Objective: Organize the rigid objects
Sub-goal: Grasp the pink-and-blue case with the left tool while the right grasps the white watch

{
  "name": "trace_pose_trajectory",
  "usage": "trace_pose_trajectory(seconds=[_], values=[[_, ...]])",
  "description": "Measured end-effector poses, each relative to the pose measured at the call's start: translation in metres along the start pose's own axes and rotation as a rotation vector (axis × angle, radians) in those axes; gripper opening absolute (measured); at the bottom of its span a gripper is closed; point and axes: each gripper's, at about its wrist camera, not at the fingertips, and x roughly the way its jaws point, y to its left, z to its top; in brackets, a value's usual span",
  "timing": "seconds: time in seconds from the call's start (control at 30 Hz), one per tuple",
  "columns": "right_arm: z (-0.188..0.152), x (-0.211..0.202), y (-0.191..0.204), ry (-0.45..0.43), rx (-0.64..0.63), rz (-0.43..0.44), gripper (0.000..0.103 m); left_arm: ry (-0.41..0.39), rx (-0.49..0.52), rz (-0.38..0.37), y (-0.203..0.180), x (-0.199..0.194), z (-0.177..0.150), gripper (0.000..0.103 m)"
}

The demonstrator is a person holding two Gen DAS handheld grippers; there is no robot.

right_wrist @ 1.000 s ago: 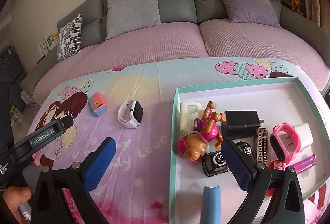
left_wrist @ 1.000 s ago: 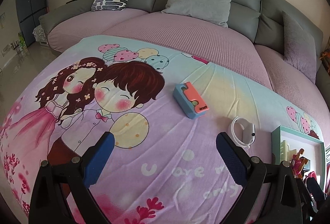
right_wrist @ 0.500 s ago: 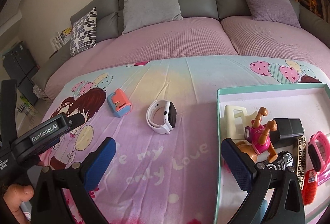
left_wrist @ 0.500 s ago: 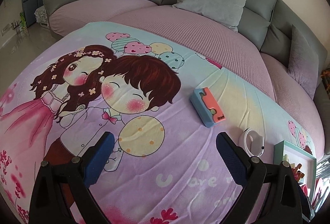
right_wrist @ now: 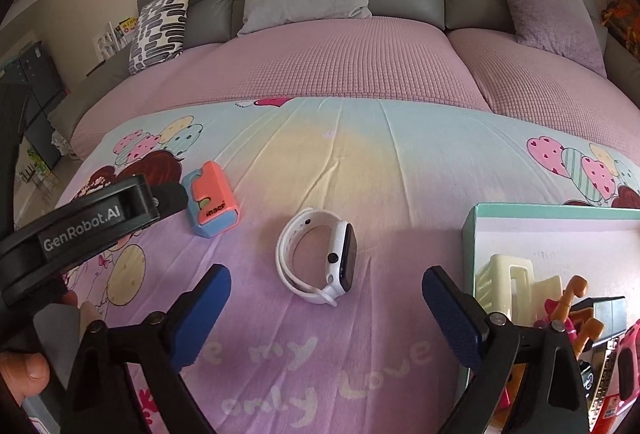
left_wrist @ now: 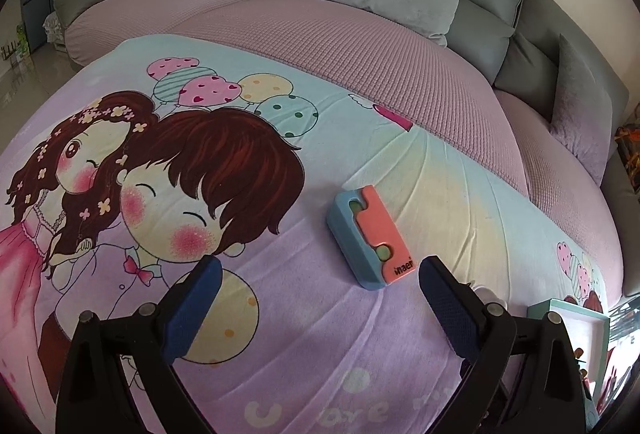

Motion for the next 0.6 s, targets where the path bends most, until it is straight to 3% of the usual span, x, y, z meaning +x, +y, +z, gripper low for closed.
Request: trace_pose_trajectory(seconds=[0.47,0.57,0.6], values=[[0.003,0.027,0.005,0.017,-0.055,-0.030,0.094,0.009,0.085,0.001,-0.031,0.037,0.005,0.099],[0.004,0.028,0.007,0.012,-0.065,-0.036,0.086,0.005,0.095,0.012,-0.030,0.039,0.004,0.090],[0.004,0.027,0.007,0.010,-0.068,-0.038,0.084,0.005,0.094,0.020,-0.029,0.040,0.004,0.081]])
